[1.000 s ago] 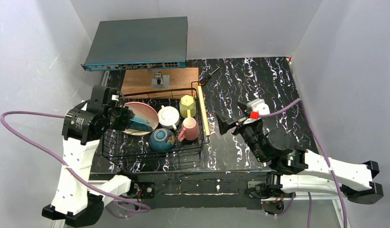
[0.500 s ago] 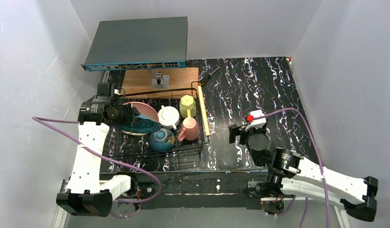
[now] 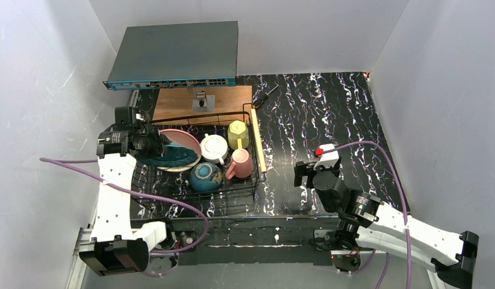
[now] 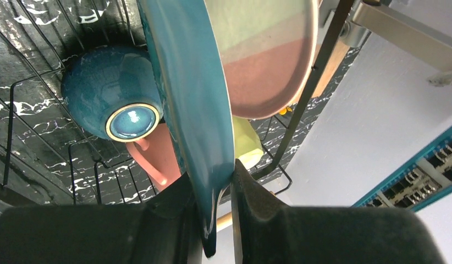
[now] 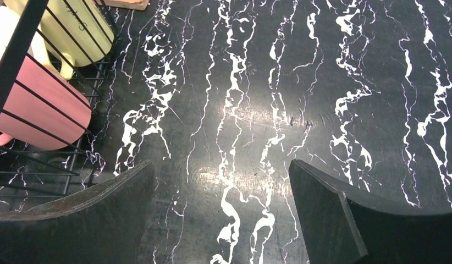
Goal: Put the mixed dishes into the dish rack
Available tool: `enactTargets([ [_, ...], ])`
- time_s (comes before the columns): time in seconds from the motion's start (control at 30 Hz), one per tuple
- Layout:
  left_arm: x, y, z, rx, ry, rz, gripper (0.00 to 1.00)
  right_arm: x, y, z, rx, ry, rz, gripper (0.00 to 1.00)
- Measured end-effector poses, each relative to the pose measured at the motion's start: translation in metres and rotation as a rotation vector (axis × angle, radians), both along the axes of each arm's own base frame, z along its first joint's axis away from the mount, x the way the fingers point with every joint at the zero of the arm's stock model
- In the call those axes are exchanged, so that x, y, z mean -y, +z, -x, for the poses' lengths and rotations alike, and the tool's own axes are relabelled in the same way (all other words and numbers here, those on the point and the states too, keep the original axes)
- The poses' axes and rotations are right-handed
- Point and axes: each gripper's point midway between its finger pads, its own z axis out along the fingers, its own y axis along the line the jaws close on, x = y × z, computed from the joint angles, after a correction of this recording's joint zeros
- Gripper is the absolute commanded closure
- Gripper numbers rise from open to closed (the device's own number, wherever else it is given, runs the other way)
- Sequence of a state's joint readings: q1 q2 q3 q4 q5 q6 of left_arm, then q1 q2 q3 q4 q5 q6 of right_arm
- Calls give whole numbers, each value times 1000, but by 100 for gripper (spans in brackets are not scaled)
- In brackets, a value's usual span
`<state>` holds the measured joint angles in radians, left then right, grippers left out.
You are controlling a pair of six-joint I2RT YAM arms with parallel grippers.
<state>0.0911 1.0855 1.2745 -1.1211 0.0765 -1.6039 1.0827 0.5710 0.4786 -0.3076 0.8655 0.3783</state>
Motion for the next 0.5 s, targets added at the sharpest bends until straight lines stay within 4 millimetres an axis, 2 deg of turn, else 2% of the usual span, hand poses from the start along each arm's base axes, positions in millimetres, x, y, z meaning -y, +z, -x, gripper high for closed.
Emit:
enactTargets([
  [0.23, -5, -20, -3, -20, 13, 9, 100, 7, 9, 2, 18, -14, -60, 2],
  [0.5, -10, -30, -12, 9, 9, -9, 100, 9, 10, 1, 25, -18, -76, 2],
])
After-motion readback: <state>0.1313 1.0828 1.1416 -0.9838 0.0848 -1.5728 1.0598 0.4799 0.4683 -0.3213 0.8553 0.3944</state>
